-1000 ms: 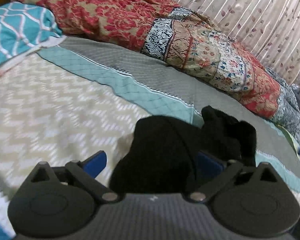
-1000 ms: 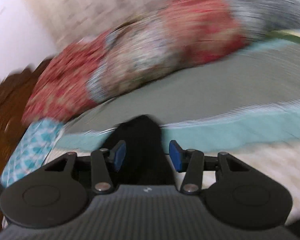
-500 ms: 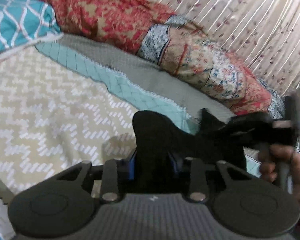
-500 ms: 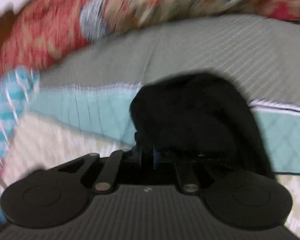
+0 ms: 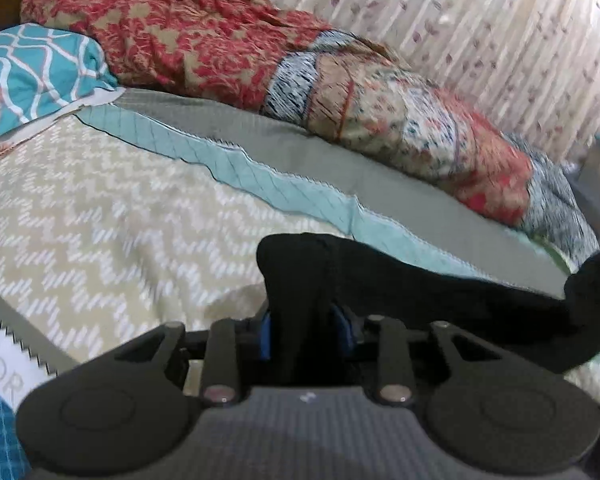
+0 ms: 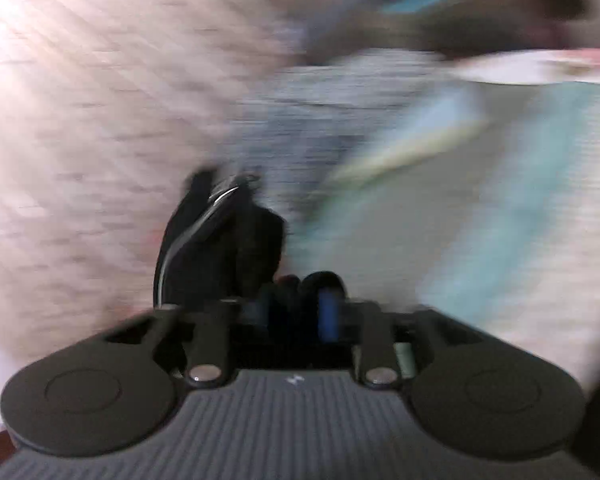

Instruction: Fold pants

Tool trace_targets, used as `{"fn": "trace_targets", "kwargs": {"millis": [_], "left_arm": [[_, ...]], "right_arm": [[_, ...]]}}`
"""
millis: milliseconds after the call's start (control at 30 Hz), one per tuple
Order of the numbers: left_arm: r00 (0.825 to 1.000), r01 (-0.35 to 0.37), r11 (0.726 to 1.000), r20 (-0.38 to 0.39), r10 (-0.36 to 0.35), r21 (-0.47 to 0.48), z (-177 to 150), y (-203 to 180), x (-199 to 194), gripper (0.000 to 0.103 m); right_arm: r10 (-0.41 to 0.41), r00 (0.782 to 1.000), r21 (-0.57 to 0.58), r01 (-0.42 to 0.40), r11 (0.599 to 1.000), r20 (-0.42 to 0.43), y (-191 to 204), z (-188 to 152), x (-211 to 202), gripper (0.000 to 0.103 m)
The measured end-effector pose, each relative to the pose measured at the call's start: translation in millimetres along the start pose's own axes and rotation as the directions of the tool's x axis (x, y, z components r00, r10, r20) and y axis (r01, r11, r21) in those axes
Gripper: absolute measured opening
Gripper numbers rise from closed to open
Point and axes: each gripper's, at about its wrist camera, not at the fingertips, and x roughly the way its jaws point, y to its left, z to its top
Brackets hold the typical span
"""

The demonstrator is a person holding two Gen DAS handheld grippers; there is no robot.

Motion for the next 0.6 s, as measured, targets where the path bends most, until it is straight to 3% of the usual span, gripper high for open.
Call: {"fn": "trace_targets", "kwargs": {"millis": [33, 100, 167, 300, 367, 500, 600], "left_arm": [[1.000, 0.001, 1.000, 0.001, -0.001, 0.014, -4.0, -0.2, -3.6, 0.033], [1.000, -0.008, 0.999, 0.004, 0.008, 0.039, -9.6, 0.5, -11.6, 0.034], [1.000, -0.025, 0.998, 0.003, 0.025, 0.054, -11.1, 3.4, -19.9, 0.052], [0.997, -0.068, 0.997, 0.040, 0.066, 0.047, -6.2, 13.2, -39.4, 0.074], [0.994, -0.084, 0.996, 0.076, 0.082, 0.025, 2.0, 19.2, -46.5, 0.097], [0.990, -0.099, 0.995, 0.105, 0.098, 0.006, 31.2, 24.9, -33.7, 0.101], [0.992, -0.099, 0.992, 0.082, 0.093, 0.079, 50.1, 17.3, 2.5, 0.103]], "right_arm": [[-0.087, 0.996, 0.030, 0.087, 0.996, -0.021, -25.6, -0.9, -2.9, 0.047], [-0.143, 0.989, 0.088, 0.146, 0.985, -0.035, -70.4, -7.7, -14.0, 0.048], [-0.186, 0.982, 0.108, 0.189, 0.976, -0.039, -102.3, -12.7, -25.6, 0.048], [-0.193, 0.980, 0.136, 0.198, 0.971, -0.046, -139.6, -17.0, -50.8, 0.048], [-0.175, 0.983, 0.119, 0.180, 0.977, -0.048, -143.4, -12.2, -54.8, 0.048], [-0.137, 0.990, 0.026, 0.139, 0.990, -0.043, -133.0, -1.3, -50.2, 0.048], [-0.084, 0.994, -0.005, 0.084, 0.996, -0.076, -115.6, 4.2, -29.5, 0.050]]}}
